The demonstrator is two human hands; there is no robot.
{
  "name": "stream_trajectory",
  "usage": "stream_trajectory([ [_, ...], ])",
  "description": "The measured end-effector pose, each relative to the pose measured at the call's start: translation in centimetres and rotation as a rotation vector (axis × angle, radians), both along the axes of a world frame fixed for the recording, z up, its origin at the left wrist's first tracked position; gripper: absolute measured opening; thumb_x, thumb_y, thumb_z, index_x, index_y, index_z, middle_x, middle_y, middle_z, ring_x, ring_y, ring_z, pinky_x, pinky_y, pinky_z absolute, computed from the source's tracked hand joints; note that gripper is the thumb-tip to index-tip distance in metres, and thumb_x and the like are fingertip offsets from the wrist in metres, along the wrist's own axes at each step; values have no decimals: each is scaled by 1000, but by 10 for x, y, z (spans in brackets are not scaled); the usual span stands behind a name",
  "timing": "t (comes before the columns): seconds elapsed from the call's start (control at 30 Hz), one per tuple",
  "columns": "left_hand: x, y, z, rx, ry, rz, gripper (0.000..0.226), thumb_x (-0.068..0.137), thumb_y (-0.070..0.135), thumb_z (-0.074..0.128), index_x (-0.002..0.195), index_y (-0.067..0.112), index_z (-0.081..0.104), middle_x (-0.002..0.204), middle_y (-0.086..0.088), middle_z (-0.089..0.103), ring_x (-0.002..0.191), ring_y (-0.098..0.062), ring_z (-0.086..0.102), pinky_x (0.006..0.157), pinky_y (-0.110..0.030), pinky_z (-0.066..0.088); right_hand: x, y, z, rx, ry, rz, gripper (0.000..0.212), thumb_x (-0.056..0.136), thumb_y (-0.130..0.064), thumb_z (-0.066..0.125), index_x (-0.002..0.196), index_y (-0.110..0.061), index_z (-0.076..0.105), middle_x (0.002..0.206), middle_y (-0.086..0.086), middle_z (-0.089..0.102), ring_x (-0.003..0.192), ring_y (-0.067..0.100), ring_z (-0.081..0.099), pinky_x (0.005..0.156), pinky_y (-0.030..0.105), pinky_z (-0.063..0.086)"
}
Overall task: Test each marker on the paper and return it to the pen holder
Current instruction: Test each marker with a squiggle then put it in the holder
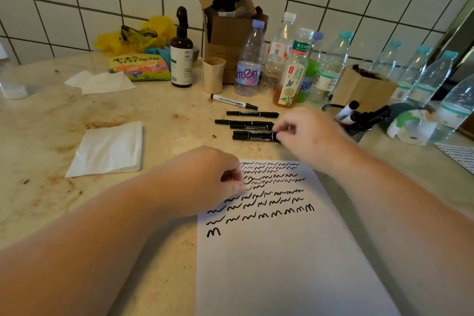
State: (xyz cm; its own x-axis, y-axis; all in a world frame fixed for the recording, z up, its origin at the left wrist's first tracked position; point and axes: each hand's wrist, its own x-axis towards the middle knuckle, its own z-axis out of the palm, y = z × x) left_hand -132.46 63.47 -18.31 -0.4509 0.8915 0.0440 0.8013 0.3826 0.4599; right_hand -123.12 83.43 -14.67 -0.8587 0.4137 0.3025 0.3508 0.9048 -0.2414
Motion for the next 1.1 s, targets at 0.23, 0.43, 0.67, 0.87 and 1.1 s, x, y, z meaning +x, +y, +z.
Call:
stream_trajectory([
  [0.23, -1, -1, 2, -15, 23, -21, 14, 90, 50, 57, 92, 38, 64, 86, 18, 63, 79, 1, 57, 66, -18, 47, -32, 15, -33, 52, -172, -63, 24, 97, -23, 60, 120, -23, 65, 122, 1, 53, 122, 22, 45, 103, 37, 41],
  [0.43, 2, -2, 6, -17, 4, -20, 13, 90, 47, 58, 92, 37, 65, 86, 15, 65, 79, -1, 59, 71, -24, 54, -24, 1, -19, 24, -134, -100, 14, 97, -26, 60, 110, -25, 64, 112, -1, 56, 107, 18, 51, 87, 32, 43],
  [0.67, 4, -3, 8, 27, -78, 2, 13, 91, 47, 58, 92, 37, 67, 81, 16, 66, 74, 0, 60, 61, -17, 45, 34, -46, -3, -770, 193, 44, 6, 90, -32, 71, 91, -26, 72, 73, -2, 70, 65, 14, 67, 71, 39, 57],
  [0.87, 9, -4, 17, 102, -262, -14, 23, 94, 49, 51, 89, 36, 69, 79, 11, 69, 70, -1, 61, 65, -21, 46, 58, -73, -22, -1177, 411, 69, 22, 70, -28, 74, 85, -13, 75, 62, 5, 65, 58, 19, 62, 54, 28, 53],
  [1.1, 9, -7, 24, 11, -214, -149, 17, 90, 48, 57, 82, 37, 68, 73, 10, 67, 68, -11, 60, 67, -32, 50, 59, -77, -32, -1308, 428, 205, 36, 76, -28, 71, 74, 5, 58, 53, 11, 53, 39, 19, 43, 42, 29, 34],
])
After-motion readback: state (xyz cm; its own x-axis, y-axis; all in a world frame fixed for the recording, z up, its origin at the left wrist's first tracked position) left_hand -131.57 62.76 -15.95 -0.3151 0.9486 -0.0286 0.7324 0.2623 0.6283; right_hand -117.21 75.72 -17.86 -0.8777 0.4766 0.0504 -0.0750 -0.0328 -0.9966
